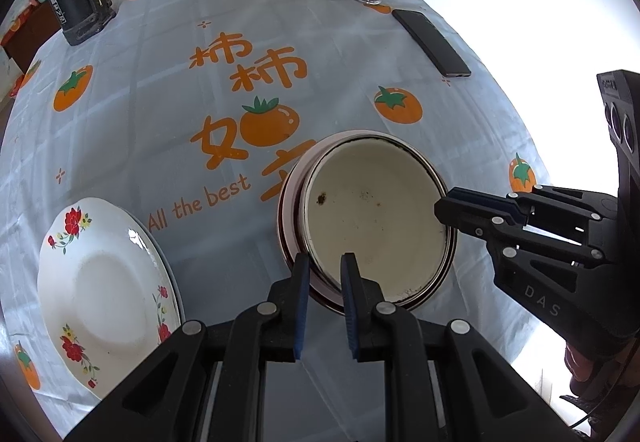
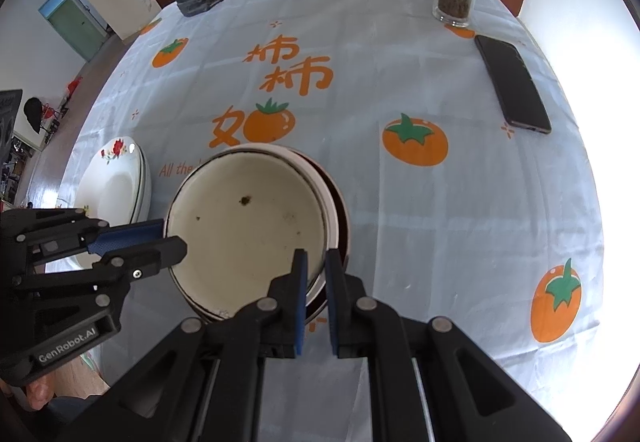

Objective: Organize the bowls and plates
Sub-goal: 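Lower the white enamel bowl into the pink bowl with both grippers, then open both grippers and withdraw from the bowl stack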

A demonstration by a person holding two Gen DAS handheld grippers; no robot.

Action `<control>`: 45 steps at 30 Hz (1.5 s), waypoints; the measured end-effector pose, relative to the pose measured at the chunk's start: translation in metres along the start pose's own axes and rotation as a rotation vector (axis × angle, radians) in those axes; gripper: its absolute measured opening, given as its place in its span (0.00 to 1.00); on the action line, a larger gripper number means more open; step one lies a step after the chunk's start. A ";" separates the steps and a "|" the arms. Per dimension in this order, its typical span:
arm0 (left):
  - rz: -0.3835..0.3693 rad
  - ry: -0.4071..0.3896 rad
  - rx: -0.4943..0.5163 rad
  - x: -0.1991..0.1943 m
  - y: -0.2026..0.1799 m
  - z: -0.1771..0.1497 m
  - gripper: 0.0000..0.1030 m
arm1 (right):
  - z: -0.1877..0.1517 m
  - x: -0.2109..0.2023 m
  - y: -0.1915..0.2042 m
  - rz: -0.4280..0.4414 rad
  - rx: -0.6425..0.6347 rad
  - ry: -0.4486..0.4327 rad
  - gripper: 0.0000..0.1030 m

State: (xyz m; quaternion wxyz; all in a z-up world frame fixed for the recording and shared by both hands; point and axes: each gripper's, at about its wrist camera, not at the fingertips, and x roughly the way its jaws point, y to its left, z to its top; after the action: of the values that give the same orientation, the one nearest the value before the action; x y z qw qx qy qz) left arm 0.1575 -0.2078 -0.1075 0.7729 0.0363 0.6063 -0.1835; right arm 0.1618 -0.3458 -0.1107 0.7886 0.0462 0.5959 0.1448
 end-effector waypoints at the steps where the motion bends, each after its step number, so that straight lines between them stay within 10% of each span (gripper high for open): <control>1: 0.001 0.000 0.000 0.000 0.000 0.000 0.17 | 0.000 0.000 -0.001 0.003 0.006 -0.001 0.09; 29: 0.053 -0.025 0.003 -0.001 -0.005 -0.004 0.18 | -0.005 0.000 0.009 -0.057 -0.067 -0.054 0.11; 33: 0.066 -0.032 0.016 -0.003 -0.008 -0.005 0.18 | -0.006 -0.004 0.008 -0.056 -0.067 -0.068 0.24; 45: 0.107 -0.071 0.006 -0.016 -0.011 -0.011 0.64 | -0.011 -0.016 0.010 -0.069 -0.062 -0.115 0.53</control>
State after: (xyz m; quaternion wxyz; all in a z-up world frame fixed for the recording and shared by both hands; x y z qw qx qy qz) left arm 0.1409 -0.2110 -0.0934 0.8026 0.0642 0.5750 -0.1449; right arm 0.1454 -0.3418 -0.0966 0.8270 0.0094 0.5461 0.1333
